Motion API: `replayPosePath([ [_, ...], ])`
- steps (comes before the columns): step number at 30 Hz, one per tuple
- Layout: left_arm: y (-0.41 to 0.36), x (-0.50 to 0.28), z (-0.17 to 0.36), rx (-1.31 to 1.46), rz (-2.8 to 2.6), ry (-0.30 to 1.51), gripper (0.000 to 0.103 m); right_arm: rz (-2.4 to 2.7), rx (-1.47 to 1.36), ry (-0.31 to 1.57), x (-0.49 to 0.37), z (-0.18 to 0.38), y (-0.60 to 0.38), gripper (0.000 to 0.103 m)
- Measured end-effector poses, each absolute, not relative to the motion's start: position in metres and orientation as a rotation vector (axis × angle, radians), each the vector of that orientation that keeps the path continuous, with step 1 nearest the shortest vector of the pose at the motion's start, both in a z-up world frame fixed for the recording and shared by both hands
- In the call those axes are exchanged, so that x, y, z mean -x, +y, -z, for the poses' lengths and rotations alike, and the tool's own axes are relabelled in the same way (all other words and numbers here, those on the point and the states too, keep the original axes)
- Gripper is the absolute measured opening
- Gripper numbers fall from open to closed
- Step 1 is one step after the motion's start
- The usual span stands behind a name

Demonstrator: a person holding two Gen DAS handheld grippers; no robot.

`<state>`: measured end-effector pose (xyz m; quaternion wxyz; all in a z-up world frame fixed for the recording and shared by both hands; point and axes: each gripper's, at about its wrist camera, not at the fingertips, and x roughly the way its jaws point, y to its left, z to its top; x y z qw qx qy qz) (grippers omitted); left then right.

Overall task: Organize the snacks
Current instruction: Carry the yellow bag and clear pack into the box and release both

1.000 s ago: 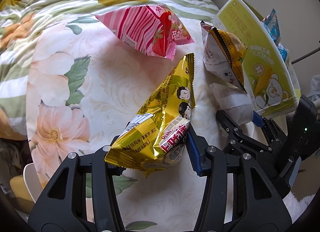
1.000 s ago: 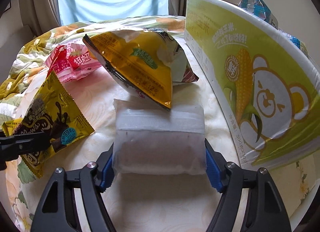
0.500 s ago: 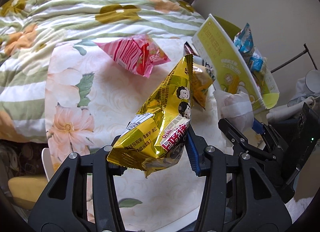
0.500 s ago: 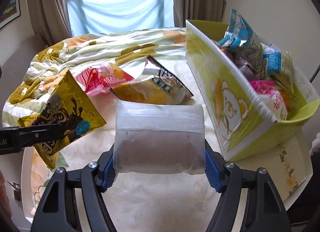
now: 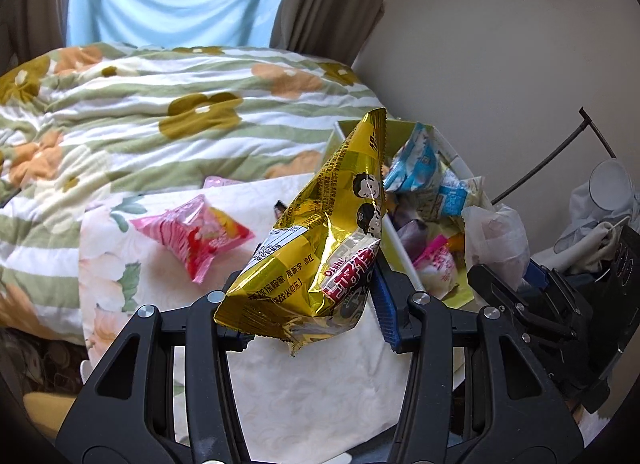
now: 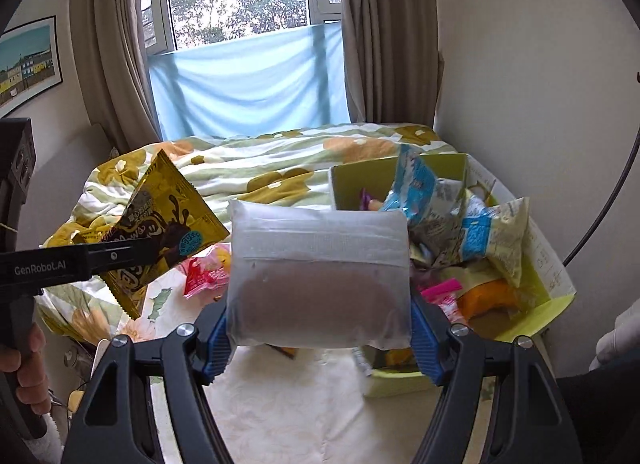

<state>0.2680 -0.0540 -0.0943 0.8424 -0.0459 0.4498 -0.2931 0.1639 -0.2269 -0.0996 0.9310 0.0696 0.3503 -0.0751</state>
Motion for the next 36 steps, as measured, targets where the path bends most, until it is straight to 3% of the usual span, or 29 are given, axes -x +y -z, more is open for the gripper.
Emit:
replayPosePath([
  [7, -0.166, -0.258, 0.086, 0.095, 0.694, 0.950, 0.044, 0.198, -0.164, 0.707, -0.143, 0.085, -0.314, 0.070],
  [18, -0.301, -0.241, 0.134, 0.073, 0.705, 1.070, 0.047, 0.221, -0.176, 0.701, -0.118, 0.084, -0.421, 0.070],
  [19, -0.307, -0.240, 0.139, 0.077, 0.703, 1.081, 0.054, 0.216, -0.178, 0.707, -0.117, 0.085, -0.427, 0.070],
  [22, -0.311, -0.235, 0.146, 0.086, 0.646, 1.084, 0.099, 0.190, -0.175, 0.719, -0.117, 0.089, -0.441, 0.070],
  [23, -0.307, -0.233, 0.145, 0.099, 0.624, 1.071, 0.102, 0.179, -0.175, 0.725, -0.118, 0.090, -0.443, 0.070],
  [36, -0.206, -0.213, 0.130, 0.168, 0.323, 1.014, 0.102, -0.046, -0.169, 0.770, -0.162, 0.107, -0.429, 0.070],
])
